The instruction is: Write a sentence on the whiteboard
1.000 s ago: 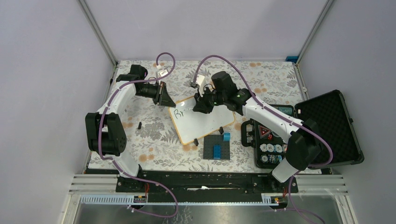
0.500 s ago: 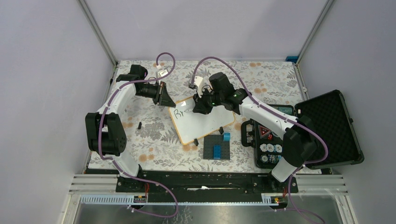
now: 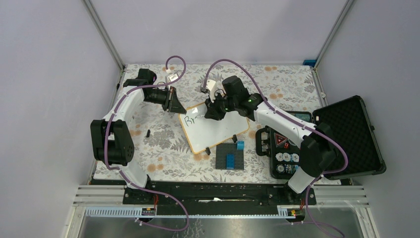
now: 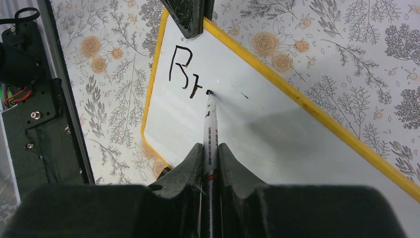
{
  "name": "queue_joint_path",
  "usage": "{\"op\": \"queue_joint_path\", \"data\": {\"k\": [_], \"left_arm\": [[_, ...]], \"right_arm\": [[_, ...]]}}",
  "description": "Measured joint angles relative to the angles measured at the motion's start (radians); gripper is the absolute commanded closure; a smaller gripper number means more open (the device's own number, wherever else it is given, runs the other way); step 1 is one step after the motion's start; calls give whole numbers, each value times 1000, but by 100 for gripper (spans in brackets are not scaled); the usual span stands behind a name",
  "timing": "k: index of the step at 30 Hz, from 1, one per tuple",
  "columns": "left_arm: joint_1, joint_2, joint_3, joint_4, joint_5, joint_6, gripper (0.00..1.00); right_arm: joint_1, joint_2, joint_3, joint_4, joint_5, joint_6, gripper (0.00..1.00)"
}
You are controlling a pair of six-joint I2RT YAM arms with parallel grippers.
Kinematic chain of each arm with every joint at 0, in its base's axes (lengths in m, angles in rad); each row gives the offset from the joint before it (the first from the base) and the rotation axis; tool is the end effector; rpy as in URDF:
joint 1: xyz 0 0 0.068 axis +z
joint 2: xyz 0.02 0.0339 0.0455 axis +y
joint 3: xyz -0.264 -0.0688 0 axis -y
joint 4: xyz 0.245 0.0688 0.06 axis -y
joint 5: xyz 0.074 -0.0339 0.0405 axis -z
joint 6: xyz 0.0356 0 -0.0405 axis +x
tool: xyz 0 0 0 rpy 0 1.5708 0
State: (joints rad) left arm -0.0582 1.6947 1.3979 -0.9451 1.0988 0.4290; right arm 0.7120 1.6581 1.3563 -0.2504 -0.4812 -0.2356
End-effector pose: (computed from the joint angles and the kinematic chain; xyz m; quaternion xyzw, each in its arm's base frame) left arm 0.3312 -0.0511 0.2758 0.2859 0.7959 -0.4806 0.2322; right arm 0.2804 0.2638 0.3056 -0.4903 0.7015 0.3139 0.4111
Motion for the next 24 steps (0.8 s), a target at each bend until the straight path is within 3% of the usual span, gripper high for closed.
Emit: {"op": "queue_joint_path", "data": {"k": [24], "left_arm": [[0,0,0,3,-4,0,100]], "right_arm": [[-7,0,-20,0,-18,-4,100]]}}
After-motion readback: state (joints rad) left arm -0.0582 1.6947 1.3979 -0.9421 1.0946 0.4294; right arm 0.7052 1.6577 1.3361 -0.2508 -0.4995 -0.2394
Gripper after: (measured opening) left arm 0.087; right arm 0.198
